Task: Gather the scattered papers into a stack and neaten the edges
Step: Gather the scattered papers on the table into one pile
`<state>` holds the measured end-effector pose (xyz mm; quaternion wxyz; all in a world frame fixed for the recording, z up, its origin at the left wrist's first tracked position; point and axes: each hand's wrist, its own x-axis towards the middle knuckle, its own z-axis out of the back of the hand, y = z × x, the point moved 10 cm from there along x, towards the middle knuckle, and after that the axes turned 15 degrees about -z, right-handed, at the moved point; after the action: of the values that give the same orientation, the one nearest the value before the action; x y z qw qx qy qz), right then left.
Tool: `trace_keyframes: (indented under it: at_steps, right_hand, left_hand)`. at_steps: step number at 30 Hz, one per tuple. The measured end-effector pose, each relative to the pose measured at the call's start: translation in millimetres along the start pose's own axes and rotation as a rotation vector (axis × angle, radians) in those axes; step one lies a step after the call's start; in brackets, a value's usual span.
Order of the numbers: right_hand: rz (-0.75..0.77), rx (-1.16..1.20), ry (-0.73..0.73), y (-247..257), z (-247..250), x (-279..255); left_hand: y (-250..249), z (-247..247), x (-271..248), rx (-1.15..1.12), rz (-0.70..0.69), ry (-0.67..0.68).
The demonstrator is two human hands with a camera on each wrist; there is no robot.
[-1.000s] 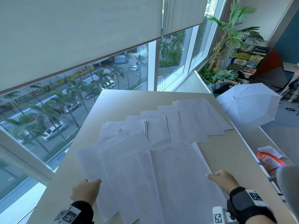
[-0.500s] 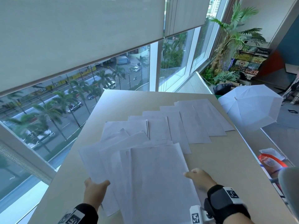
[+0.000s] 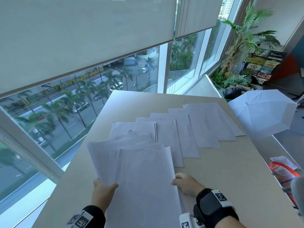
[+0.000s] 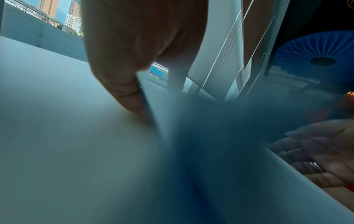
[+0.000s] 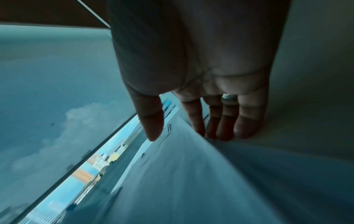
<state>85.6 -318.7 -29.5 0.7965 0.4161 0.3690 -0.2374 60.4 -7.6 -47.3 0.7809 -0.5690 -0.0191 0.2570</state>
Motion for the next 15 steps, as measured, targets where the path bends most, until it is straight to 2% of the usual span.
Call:
trace_keyframes:
  at_steps: [2,4,7,9,10,15]
  right_hand:
    - [0.055,-0.030,0.084,8.0,-15.1,-6.4]
    - [0.082,-0.057,0.079,10.7,-20.6,-8.2]
    - [0.061,0.066,-0.095,6.7,-2.2,-4.6]
    - [0.006,0.139,-0.227,-1.7,11.4,-1.0]
    - [-0.045,0.138,-0.240,-5.0,10.5,-0.3]
    - [-0.158,0.069,-0.139,-1.8,-10.4,12.9]
  left_hand:
    - [-2.3,0.4,-1.1,-0.022,-0.010,0.001]
    - [-5.5,0.5,-3.7,-0.052,-0.024,0.014]
    - [6.8,-2.5,0.5,-0.072,-0.006,0.049]
    - [11.2,-6.1,0.4,-0.098,-0.003,0.082]
    - [11.2,-6.8,-0.3,-0.110,-0.010,0.093]
    - [5.5,-15.3,-6.5,-0.172,-0.025,0.182]
